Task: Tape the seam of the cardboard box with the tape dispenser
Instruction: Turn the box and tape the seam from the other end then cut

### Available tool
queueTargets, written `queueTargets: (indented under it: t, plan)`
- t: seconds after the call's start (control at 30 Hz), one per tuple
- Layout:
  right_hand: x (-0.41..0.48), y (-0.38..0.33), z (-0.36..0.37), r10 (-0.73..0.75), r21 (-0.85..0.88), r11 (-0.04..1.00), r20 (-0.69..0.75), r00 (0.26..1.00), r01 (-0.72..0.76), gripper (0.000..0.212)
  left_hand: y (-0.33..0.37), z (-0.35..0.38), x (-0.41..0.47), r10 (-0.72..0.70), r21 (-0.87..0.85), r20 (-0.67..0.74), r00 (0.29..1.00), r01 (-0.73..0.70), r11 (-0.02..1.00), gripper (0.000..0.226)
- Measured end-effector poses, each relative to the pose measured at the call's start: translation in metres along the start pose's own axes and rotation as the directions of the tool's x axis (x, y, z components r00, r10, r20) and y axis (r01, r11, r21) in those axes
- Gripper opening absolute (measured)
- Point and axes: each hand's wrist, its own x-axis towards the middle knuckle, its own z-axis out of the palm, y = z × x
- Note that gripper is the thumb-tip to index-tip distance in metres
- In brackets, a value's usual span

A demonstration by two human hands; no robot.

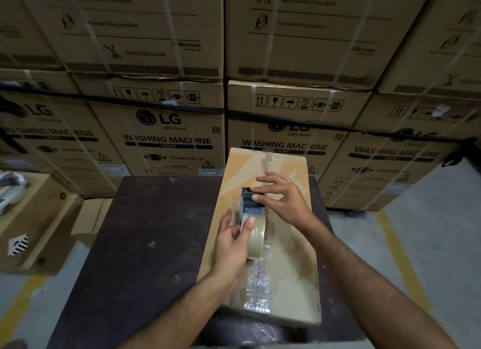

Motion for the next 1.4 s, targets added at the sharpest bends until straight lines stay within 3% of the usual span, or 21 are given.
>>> queueTargets:
  t: [0.1, 0.3, 0.5, 0.67, 0.87, 1.23, 1.4]
  plan:
    - [0.003, -0.007, -0.004, -0.018, 0.009, 1.000, -0.004, 1.000, 0.018, 0.033, 0.014, -0.002, -0.007, 0.047, -0.006, 0.036, 0.998, -0.047, 0.999, 0.039]
    - [-0.009, -0.001, 0.002, -0.018, -0.056, 0.998, -0.083, 0.996, 0.013, 0.030, 0.014, -0.007, -0.007, -0.007, -0.049, 0.073, 0.997, 0.010, 0.999, 0.057]
    - [-0.012, 0.000, 0.009, 0.052, -0.052, 0.997, -0.144, 0.988, -0.060, 0.027, 0.000, -0.010, 0.004, -0.054, -0.069, 0.128, 0.990, 0.063, 0.996, 0.046]
    - [-0.007, 0.004, 0.010, 0.092, -0.030, 0.995, -0.191, 0.977, -0.100, 0.024, -0.015, -0.014, 0.011, -0.054, 0.026, 0.167, 0.984, 0.051, 0.998, 0.046]
    - [0.009, 0.008, 0.004, 0.146, -0.058, 0.985, -0.237, 0.961, -0.164, 0.006, -0.023, -0.019, 0.016, -0.030, 0.175, 0.255, 0.967, -0.016, 0.984, 0.014]
    - [0.038, 0.015, 0.002, 0.209, -0.180, 0.948, -0.274, 0.939, -0.264, 0.012, -0.027, -0.033, 0.040, 0.016, 0.342, 0.403, 0.915, -0.167, 0.925, 0.036]
    - [0.048, 0.017, 0.002, 0.268, -0.191, 0.926, -0.272, 0.924, -0.325, 0.013, -0.028, -0.037, 0.047, -0.019, 0.337, 0.456, 0.890, -0.153, 0.929, 0.024]
